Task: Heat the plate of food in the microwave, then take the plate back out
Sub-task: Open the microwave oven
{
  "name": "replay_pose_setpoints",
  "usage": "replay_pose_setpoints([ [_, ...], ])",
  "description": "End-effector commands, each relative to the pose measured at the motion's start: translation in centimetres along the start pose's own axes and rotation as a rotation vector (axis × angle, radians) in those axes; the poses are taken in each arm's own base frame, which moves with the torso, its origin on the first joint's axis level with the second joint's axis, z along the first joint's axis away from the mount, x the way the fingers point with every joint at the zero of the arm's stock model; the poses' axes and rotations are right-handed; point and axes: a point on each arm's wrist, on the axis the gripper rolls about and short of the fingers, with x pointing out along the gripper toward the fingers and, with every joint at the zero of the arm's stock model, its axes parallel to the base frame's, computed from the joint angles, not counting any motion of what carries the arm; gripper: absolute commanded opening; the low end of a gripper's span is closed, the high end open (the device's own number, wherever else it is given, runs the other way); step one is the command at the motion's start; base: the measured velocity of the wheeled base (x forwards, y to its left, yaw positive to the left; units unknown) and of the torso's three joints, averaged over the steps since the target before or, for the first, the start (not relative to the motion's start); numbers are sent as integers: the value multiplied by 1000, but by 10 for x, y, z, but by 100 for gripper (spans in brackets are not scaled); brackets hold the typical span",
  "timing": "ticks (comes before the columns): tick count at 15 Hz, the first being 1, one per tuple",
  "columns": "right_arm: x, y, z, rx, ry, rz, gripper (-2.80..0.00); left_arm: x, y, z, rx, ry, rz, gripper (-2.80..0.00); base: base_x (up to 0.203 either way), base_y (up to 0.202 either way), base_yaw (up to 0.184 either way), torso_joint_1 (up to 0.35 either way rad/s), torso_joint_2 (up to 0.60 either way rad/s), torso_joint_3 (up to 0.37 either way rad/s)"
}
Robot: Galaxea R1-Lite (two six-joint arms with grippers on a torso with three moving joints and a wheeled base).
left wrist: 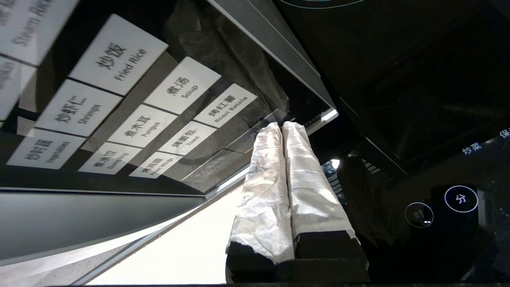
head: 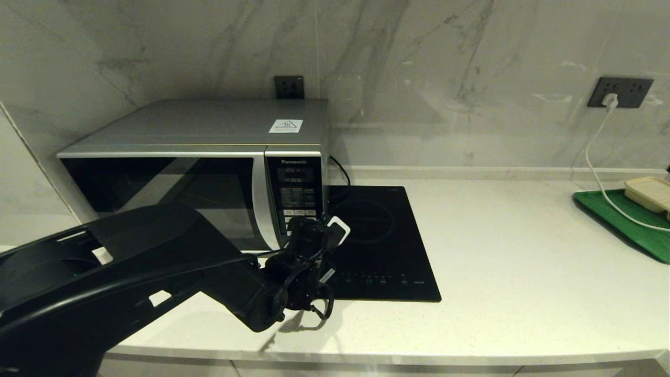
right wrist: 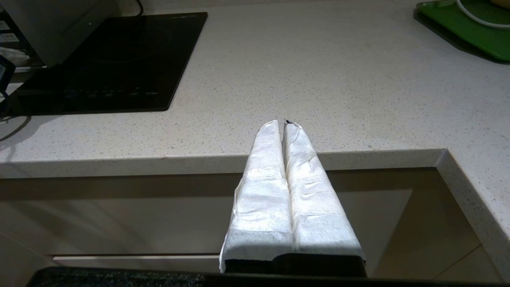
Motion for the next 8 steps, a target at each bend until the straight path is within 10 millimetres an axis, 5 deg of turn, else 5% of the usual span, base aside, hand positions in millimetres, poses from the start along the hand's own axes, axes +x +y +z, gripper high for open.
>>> replay_pose_setpoints([
  [1, 0, 0, 0, 0, 0, 0, -280, -1, 1, -1, 1, 5, 6, -280, 0, 0, 0, 0, 0, 0],
  [5, 0, 0, 0, 0, 0, 0, -280, -6, -3, -6, 11, 15, -10, -280, 0, 0, 0, 0, 0, 0],
  [8, 0, 0, 0, 0, 0, 0, -280, -30, -13, -9, 31, 11, -68, -280, 0, 0, 0, 0, 0, 0],
])
